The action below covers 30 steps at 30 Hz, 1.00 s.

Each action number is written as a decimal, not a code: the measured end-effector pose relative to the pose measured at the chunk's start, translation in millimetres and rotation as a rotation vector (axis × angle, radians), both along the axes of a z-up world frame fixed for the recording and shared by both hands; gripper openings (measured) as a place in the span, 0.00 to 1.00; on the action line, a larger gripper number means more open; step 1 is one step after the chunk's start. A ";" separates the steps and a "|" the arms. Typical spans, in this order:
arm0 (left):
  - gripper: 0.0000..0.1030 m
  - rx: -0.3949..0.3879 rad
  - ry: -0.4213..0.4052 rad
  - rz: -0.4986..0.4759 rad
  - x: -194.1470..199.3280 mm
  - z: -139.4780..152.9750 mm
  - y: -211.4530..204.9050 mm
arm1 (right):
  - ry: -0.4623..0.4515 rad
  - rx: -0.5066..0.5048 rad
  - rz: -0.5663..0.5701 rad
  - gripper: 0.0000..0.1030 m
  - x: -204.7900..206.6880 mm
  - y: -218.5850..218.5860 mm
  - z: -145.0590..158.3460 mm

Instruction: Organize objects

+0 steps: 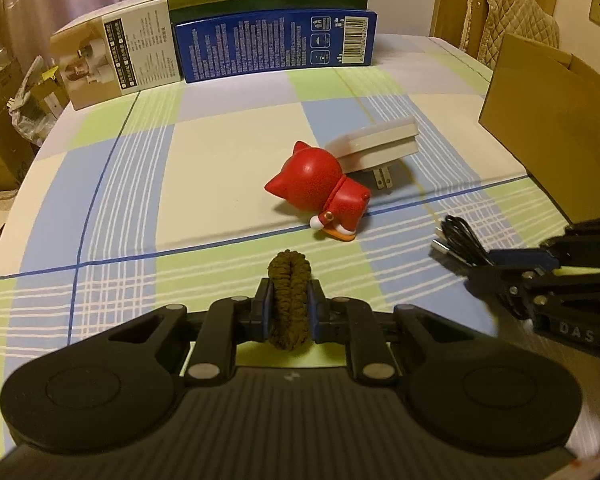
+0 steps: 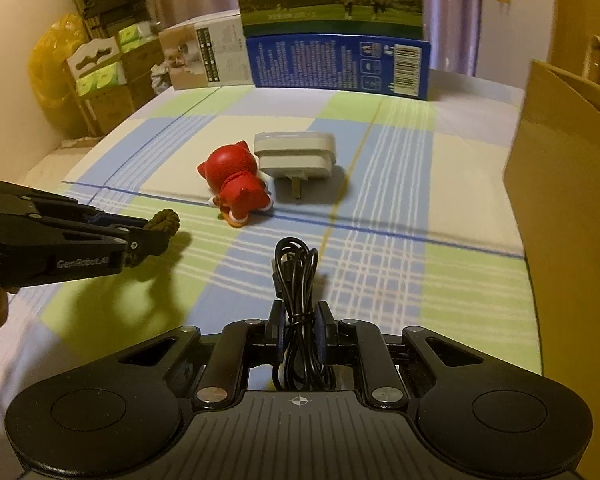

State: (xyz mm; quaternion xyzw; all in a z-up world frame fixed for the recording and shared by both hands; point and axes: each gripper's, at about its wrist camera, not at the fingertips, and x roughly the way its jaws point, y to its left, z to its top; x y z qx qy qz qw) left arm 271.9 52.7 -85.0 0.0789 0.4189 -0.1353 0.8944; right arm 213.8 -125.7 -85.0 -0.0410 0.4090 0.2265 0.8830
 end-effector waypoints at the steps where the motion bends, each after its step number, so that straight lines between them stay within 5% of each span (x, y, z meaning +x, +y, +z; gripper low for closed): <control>1: 0.13 -0.001 0.001 0.000 -1.3 0.8 -1.2 | 0.000 0.000 -0.007 0.11 -4.0 -1.8 2.3; 11: 0.13 -0.049 0.002 0.047 -35.0 20.8 -6.5 | -0.009 0.018 -0.067 0.11 -51.3 -23.2 35.4; 30: 0.13 -0.155 -0.081 0.114 -146.0 111.8 -20.4 | -0.099 0.097 -0.108 0.11 -145.2 -55.4 120.7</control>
